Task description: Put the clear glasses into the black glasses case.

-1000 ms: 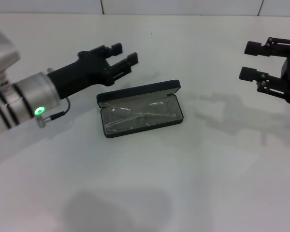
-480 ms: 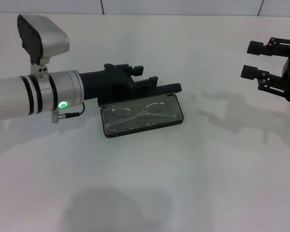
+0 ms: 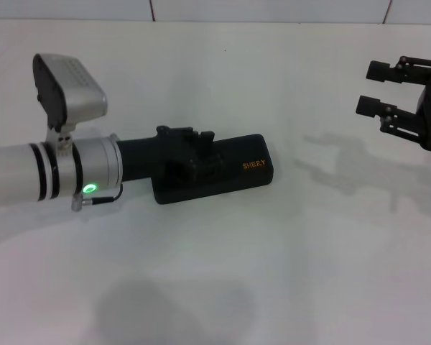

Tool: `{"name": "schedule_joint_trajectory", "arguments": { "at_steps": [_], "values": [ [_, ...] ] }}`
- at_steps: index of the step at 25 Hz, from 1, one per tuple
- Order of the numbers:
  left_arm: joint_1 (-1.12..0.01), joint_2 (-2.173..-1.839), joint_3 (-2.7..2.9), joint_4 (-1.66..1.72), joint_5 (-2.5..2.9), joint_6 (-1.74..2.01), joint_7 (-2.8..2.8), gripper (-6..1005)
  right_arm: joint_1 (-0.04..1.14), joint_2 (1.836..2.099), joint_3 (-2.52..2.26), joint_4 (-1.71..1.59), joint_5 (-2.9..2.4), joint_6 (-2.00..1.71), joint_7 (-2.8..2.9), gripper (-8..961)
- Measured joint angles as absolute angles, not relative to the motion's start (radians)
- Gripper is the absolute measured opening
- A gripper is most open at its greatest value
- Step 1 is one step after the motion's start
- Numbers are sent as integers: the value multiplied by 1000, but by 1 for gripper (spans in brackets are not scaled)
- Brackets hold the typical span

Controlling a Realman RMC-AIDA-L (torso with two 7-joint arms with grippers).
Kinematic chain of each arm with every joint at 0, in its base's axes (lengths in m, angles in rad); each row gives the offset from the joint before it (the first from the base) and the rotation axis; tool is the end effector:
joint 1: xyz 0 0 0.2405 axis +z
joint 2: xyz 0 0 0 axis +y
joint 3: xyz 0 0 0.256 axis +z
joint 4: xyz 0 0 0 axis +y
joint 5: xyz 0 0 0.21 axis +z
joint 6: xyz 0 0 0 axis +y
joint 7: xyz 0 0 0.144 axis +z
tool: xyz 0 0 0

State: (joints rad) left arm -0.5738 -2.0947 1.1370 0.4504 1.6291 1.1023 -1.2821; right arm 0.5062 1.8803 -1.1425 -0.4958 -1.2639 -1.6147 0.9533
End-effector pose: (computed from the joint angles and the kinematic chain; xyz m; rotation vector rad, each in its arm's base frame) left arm -0.2547 0.3509 -0.0727 -2.6429 -0.6643 -0.5479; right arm 0.2398 0.3386 0.0489 -2.5769 0.0177 1.0128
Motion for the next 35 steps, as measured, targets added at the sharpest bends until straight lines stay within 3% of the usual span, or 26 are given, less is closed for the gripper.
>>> {"name": "schedule_joint_trajectory", "arguments": {
  "at_steps": [11,20,23,26,31,35],
  "values": [
    [-444,-2078,1130,467,1326,1543,-1013,563,537,1894,-1152,-538,-1309,-1630,1039,633],
    [-325,-2059,1129,575,1328,1663,-999,575,595,1948,-1152,-598,-1498,-1653,1065,653],
    [-309,-2052,1132,577,1331,1688,-986,640,605,1967,-1152,-603,-1540,-1677,1055,659],
    [-292,-2049,1134,574,1341,1705,-936,705,606,1982,-1152,-604,-1550,-1679,1037,874],
    [-291,-2049,1136,576,1373,1730,-893,835,600,1995,-1151,-605,-1551,-1683,997,872],
    [-302,-2050,1136,571,1387,1730,-894,834,595,2007,-1152,-600,-1551,-1681,961,871]
  ]
}}
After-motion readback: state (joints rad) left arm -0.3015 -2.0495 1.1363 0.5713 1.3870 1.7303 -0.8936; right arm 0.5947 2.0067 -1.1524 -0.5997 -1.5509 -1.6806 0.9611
